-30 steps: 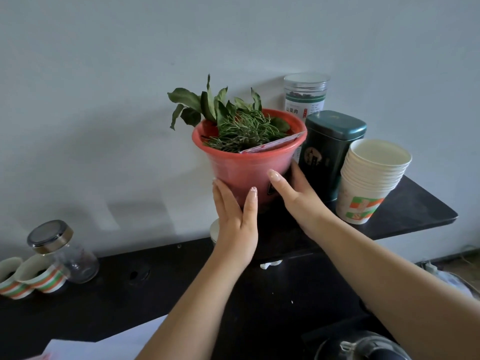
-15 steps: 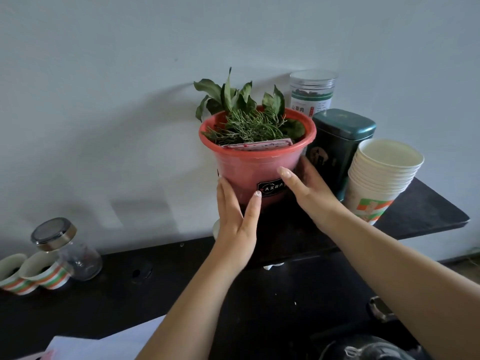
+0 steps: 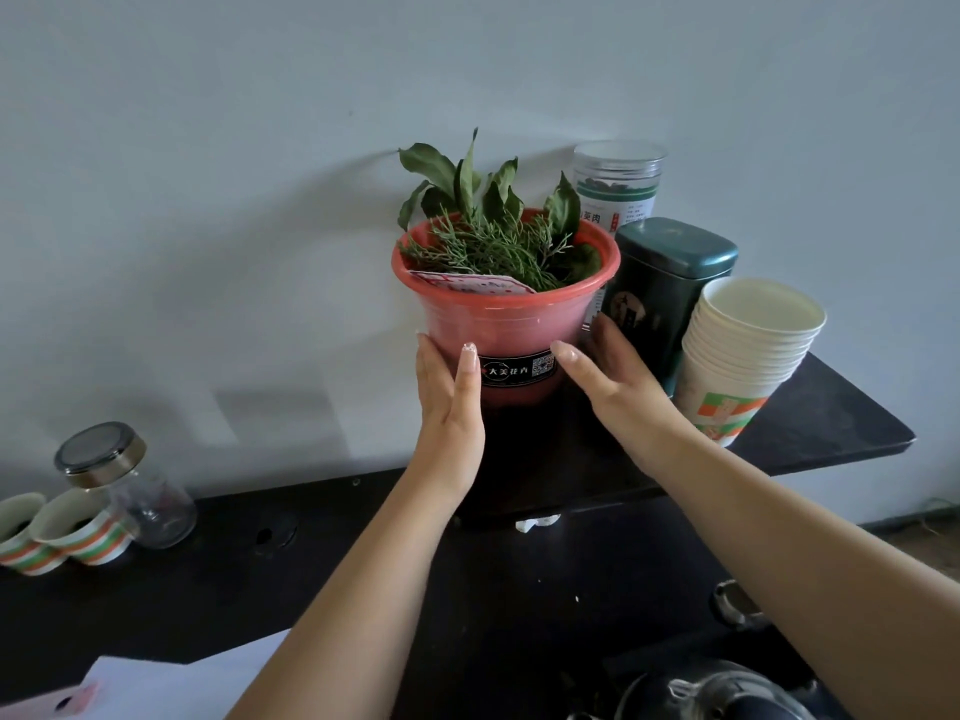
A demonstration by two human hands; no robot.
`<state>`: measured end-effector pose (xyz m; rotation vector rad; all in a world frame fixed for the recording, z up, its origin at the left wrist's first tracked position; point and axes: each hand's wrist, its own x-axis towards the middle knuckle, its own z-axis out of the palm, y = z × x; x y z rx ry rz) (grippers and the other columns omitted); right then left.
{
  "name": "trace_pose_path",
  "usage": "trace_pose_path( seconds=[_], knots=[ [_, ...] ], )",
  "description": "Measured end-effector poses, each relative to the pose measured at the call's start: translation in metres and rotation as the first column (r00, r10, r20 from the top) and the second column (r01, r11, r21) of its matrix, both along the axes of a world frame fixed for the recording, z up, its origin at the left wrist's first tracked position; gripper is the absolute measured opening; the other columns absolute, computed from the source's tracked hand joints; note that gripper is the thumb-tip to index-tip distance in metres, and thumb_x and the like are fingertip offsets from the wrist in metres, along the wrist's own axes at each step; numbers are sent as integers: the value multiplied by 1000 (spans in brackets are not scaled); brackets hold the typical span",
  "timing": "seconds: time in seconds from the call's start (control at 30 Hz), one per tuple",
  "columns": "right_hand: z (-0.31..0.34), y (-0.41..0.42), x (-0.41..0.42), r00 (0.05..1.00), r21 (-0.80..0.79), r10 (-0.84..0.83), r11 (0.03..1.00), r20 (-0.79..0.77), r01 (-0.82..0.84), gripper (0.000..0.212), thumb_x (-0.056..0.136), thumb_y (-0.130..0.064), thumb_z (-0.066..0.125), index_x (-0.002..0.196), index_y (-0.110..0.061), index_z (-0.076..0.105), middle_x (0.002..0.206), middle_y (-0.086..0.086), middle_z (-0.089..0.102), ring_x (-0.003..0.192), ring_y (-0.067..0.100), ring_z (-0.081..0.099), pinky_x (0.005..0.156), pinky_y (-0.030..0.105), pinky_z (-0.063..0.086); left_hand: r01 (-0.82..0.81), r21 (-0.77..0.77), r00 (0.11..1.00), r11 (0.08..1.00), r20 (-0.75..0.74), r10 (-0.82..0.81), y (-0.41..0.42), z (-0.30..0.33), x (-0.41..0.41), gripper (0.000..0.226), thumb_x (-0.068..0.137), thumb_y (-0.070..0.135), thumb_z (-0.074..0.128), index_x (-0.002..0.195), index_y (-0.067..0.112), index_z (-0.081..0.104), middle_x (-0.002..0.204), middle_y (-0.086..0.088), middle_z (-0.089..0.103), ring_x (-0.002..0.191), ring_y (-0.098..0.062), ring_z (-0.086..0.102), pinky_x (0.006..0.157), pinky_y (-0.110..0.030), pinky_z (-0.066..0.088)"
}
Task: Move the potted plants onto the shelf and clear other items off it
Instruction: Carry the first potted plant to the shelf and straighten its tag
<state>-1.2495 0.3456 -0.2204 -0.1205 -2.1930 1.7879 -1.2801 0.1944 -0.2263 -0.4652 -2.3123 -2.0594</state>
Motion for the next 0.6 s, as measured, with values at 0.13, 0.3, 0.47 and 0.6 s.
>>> trace_pose_path(
  seconds=[0.13,0.3,0.47,0.6],
  knots=[
    [5,-3,-7,999,-35,39,999,18,-38,95,59,-70,63,139,-24,38,137,-6,53,129,8,46,113,38,32,-7,35,998,999,63,5,4,2,7,63,96,45,22,147,20,-6,158,4,-6,144,-5,-2,114,-22,0],
    [4,-10,-4,999,-68,45,997,-1,-45,76,70,-53,64,135,-19,44,131,-4,58,122,7,52,111,37,36,6,-5,996,1000,86,-6,4,2,12,68,92,54,21,146,24,-9,157,10,-6,137,5,1,114,-28,0],
    [3,-10,4,998,-96,58,994,-25,-60,79,66,-56,65,134,-18,46,130,-3,60,122,7,53,110,37,37,-5,-20,996,1000,87,6,3,1,16,81,76,61,18,146,28,-8,157,12,-4,139,2,5,117,-33,2],
    [4,-10,5,997,-94,67,993,-30,-69,80,66,-58,64,134,-19,46,129,-4,60,122,8,53,110,38,37,-25,-32,996,999,79,28,4,3,18,82,76,60,18,146,26,-8,158,11,-4,142,-3,2,117,-35,1]
  ],
)
